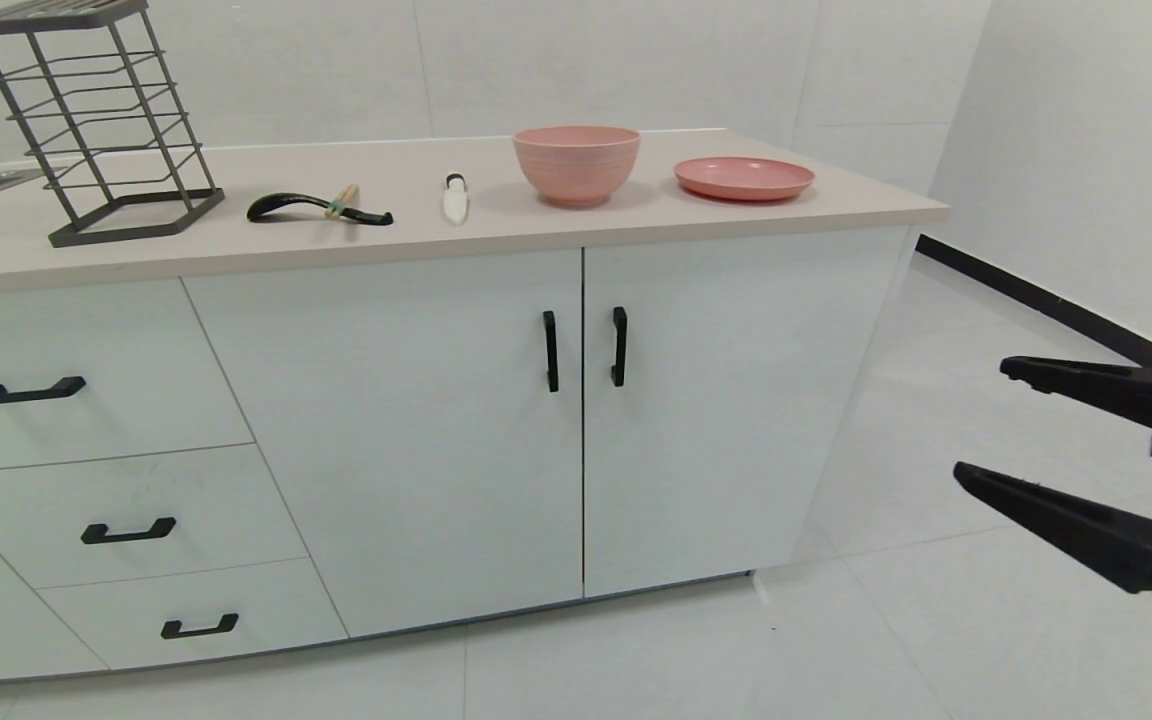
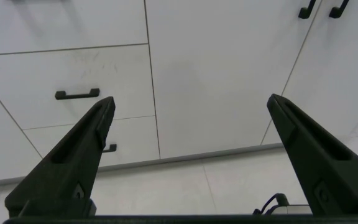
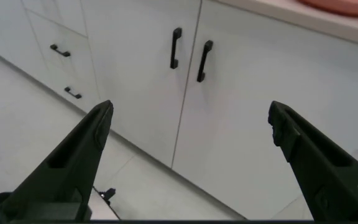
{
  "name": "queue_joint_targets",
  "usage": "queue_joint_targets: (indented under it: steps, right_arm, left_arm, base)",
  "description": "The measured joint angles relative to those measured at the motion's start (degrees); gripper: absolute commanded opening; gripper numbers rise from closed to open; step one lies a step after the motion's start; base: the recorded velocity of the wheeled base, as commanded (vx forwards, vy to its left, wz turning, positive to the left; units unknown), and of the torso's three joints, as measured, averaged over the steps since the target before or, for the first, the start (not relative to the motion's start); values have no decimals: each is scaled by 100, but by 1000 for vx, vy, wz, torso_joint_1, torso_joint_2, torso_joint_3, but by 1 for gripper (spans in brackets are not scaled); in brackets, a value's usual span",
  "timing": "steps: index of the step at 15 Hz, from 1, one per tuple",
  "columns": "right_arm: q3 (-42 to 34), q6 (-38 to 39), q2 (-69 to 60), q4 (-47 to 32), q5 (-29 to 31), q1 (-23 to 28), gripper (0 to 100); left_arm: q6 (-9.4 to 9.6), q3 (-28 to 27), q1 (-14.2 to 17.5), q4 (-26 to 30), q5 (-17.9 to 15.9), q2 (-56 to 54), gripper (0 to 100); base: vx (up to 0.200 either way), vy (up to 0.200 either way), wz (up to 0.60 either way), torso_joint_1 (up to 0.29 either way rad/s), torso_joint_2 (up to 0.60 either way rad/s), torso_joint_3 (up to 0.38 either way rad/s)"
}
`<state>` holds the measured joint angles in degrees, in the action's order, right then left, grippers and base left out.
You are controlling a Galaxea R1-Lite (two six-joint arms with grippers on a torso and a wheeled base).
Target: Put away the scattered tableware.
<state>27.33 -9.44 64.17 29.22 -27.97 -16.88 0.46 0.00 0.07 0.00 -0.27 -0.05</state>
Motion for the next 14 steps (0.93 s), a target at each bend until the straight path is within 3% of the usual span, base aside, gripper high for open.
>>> queue_joint_targets:
  steps: [7, 11, 14]
  right_arm:
    - [95, -255, 1386, 1169, -20, -657, 100]
    - [513, -439, 2689, 2432, -969, -696, 100]
    - [544, -457, 3009, 2459, -1007, -861, 100]
  left_arm:
    - [-11, 0, -7, 2, 5, 0, 100]
    - [-4, 0, -5, 0, 9, 0, 100]
    - [-2, 0, -5, 0, 6, 0, 100]
  base:
    - [0, 0, 0, 0, 0, 0]
    - [0, 0, 0, 0, 0, 0]
    - [0, 0, 0, 0, 0, 0]
